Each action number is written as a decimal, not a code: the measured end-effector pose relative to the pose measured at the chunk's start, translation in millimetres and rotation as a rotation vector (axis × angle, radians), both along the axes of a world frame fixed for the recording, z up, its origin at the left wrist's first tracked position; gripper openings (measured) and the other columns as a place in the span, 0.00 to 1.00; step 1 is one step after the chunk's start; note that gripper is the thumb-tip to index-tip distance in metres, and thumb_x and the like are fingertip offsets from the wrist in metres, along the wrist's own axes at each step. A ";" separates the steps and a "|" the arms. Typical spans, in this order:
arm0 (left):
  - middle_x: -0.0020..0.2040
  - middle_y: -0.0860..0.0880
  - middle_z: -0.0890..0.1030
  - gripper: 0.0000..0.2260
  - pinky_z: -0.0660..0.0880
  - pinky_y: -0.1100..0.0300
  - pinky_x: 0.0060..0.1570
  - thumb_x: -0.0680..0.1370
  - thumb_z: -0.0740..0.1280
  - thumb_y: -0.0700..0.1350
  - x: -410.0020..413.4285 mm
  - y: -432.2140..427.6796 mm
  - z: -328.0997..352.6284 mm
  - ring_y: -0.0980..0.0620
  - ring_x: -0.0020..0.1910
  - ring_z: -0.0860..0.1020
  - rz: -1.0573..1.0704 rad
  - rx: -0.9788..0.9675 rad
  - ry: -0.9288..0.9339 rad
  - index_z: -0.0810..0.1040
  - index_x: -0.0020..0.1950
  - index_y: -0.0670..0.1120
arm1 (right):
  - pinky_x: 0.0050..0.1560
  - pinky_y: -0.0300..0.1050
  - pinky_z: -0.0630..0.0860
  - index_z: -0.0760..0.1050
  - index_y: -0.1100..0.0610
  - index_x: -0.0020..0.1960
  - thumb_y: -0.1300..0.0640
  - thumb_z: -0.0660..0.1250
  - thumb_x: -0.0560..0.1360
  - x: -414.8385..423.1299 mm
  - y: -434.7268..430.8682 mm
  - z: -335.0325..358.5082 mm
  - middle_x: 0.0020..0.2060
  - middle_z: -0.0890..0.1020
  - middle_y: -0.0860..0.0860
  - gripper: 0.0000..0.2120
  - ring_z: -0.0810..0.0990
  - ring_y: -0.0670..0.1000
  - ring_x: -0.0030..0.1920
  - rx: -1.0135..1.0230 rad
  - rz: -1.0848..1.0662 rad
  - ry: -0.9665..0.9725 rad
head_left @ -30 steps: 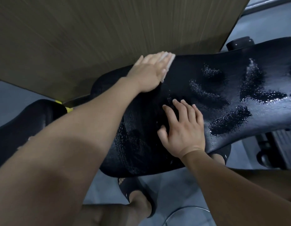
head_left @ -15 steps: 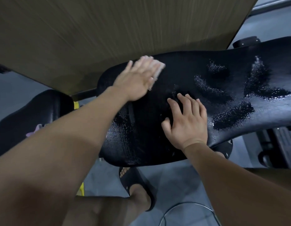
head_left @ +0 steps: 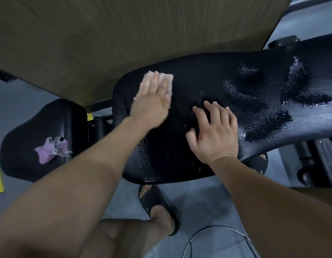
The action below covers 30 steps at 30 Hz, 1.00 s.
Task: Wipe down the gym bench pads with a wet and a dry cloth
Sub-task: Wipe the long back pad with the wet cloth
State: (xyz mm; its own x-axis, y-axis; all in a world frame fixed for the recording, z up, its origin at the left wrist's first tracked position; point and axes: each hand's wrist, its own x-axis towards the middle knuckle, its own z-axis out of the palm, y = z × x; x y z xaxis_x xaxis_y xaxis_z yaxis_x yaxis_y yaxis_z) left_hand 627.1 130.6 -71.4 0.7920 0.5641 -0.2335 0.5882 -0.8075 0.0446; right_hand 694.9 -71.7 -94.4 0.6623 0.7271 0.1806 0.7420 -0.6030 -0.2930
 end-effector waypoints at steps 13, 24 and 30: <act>0.83 0.40 0.43 0.27 0.40 0.48 0.80 0.86 0.46 0.51 -31.0 -36.3 -4.0 0.42 0.82 0.39 0.026 0.012 -0.045 0.43 0.84 0.46 | 0.77 0.58 0.58 0.75 0.53 0.71 0.47 0.62 0.73 -0.3 0.2 0.5 0.71 0.74 0.55 0.27 0.68 0.58 0.74 0.011 -0.005 -0.019; 0.83 0.39 0.45 0.27 0.40 0.48 0.80 0.86 0.49 0.49 -51.6 -22.1 -10.4 0.40 0.82 0.40 0.273 -0.010 -0.115 0.46 0.84 0.45 | 0.78 0.58 0.56 0.74 0.53 0.71 0.47 0.61 0.74 -1.1 0.8 -0.2 0.72 0.73 0.55 0.27 0.68 0.58 0.74 0.008 -0.002 -0.011; 0.84 0.44 0.47 0.27 0.47 0.46 0.80 0.85 0.45 0.52 -79.2 -2.5 -14.1 0.43 0.82 0.43 0.096 0.004 -0.098 0.46 0.84 0.50 | 0.78 0.58 0.57 0.74 0.54 0.71 0.47 0.61 0.74 -0.6 -1.1 0.1 0.72 0.73 0.56 0.27 0.67 0.58 0.75 0.015 0.001 -0.007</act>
